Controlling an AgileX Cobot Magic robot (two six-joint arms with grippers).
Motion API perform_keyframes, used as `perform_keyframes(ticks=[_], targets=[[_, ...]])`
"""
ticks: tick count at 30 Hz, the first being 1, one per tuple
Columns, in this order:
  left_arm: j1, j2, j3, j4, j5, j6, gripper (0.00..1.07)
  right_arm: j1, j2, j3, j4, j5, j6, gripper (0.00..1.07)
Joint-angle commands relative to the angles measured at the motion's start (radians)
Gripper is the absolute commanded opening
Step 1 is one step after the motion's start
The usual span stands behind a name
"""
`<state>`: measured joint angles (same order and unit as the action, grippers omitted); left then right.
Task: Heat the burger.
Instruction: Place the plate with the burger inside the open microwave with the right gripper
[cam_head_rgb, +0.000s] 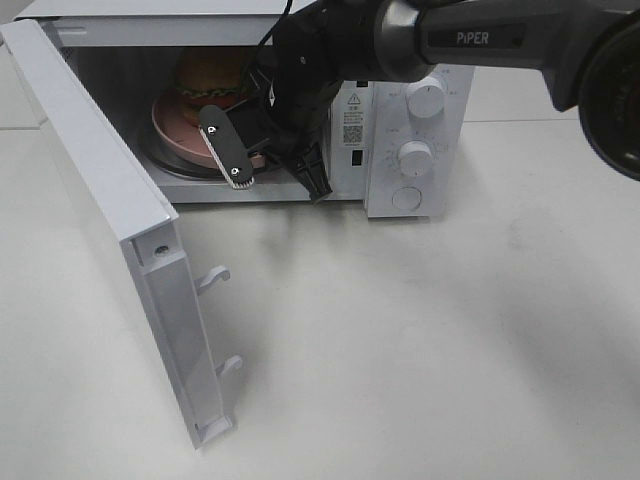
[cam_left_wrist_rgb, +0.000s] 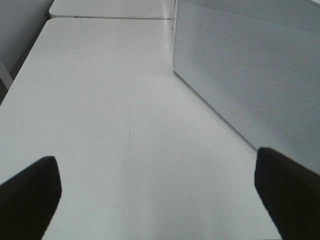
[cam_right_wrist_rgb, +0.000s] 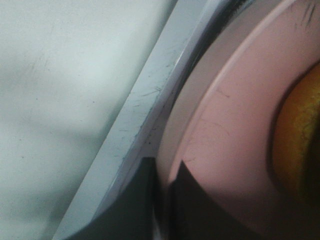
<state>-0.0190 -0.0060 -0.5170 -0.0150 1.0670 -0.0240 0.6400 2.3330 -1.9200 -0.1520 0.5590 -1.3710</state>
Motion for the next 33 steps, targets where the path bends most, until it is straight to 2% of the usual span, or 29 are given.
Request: perform_keyframes(ticks=[1,10,19,21,24,25,26,27,28,29,30,31,33], targets=[[0.003,-0.018,0.001,0.002,0.002,0.0,0.98,0.003,-0.005,-0.038,-0.02,-0.056,0.01,0.02],[0.003,-0.018,0.001,0.002,0.002,0.0,0.98,0.003,0.055,-0.11,-0.02,-0.074,0.018,0.03],[0.003,-0.018,0.001,0.002,0.002,0.0,0.98,0.003,0.067,-0.113,-0.02,-0.121,0.127,0.08],[0.003,-0.018,0.001,0.002,0.002,0.0,0.98,0.003,0.067,-0.113,-0.02,-0.113,0.139,0.16],[0.003,-0.018,0.001,0.002,0.002,0.0,0.98,0.003,0.067,-0.113,-0.02,-0.113,0.139,0.19],[0.003,-0.018,0.001,0.002,0.002,0.0,0.98,0.003,0.067,-0.113,-0.02,-0.113,0.139,0.25],[0.003,-0.018,0.001,0.002,0.002,0.0,0.98,0.003,0.067,-0.113,-0.02,-0.113,0.139,0.25],[0.003,-0.018,0.001,0.002,0.002,0.0,0.98,0.003,0.067,-0.113,-0.019,-0.113,0.14,0.33],[0.003,-0.018,0.001,0.002,0.002,0.0,0.98,0.003,0.067,-0.113,-0.019,-0.112,0.154,0.37],[0.003,-0.018,0.001,0.002,0.002,0.0,0.98,0.003,0.067,-0.113,-0.019,-0.112,0.154,0.37],[0.003,-0.018,0.001,0.002,0.002,0.0,0.98,0.004,0.067,-0.113,-0.016,-0.112,0.161,0.44],[0.003,-0.018,0.001,0.002,0.002,0.0,0.98,0.004,0.067,-0.113,-0.016,-0.112,0.161,0.44],[0.003,-0.018,0.001,0.002,0.002,0.0,0.98,0.015,0.058,-0.1,-0.017,-0.097,0.18,0.51]])
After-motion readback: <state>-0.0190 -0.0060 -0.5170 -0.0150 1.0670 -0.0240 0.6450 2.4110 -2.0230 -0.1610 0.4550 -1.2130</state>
